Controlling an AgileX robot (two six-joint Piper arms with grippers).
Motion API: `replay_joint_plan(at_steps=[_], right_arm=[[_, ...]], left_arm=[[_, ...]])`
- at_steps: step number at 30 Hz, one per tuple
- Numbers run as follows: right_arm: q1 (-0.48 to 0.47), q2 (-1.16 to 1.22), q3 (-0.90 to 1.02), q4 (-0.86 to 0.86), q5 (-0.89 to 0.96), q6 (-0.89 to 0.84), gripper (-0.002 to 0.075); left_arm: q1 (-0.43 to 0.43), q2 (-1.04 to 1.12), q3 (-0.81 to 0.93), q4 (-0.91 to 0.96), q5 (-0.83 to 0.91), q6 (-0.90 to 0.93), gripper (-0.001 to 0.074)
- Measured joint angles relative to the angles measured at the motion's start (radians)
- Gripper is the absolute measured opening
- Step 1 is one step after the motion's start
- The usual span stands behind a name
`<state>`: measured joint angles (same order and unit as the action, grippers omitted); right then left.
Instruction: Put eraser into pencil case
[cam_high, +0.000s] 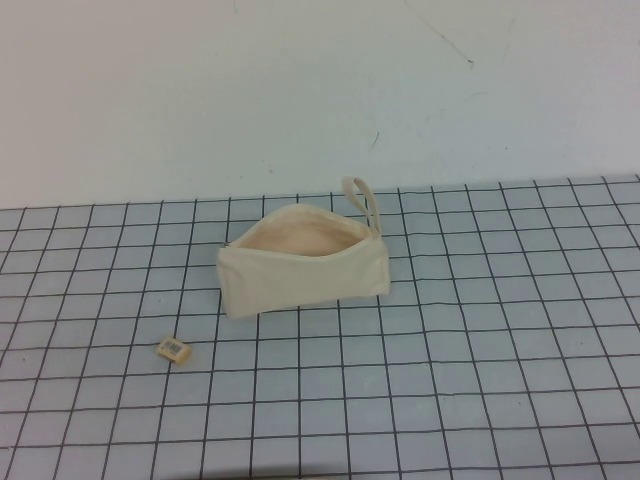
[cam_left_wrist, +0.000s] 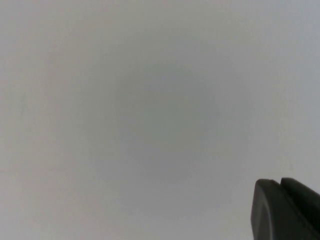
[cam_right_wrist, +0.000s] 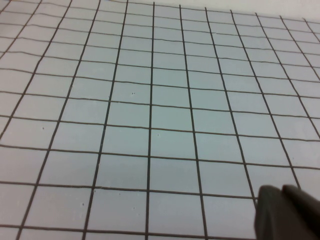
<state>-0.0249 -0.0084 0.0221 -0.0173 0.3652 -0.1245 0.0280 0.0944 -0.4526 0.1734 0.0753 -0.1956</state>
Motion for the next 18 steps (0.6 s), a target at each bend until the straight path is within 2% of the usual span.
replay_joint_plan(at_steps=[3,5,9,13,18], right_arm=[[0.000,0.000,0.000,0.000,0.000,0.000,-0.0001],[0.000,0.000,0.000,0.000,0.000,0.000,-0.0001],[0.000,0.000,0.000,0.000,0.000,0.000,-0.0001],[0.000,0.000,0.000,0.000,0.000,0.000,-0.0001],[0.000,0.000,0.000,0.000,0.000,0.000,-0.0001]], left_arm=[[0.000,0.158,-0.208,0.020,0.211,0.012,-0.0001],[0.000,0.237,-0.273,0.024,0.273,0.017,-0.0001],[0.000,0.370,-0.293,0.038,0.303,0.031,-0.0001],[0.000,0.551,-0.293,-0.033,0.344,0.052,-0.0001],[0.000,0.787,-0.310,-0.183,0.420,0.249,-0.0001]])
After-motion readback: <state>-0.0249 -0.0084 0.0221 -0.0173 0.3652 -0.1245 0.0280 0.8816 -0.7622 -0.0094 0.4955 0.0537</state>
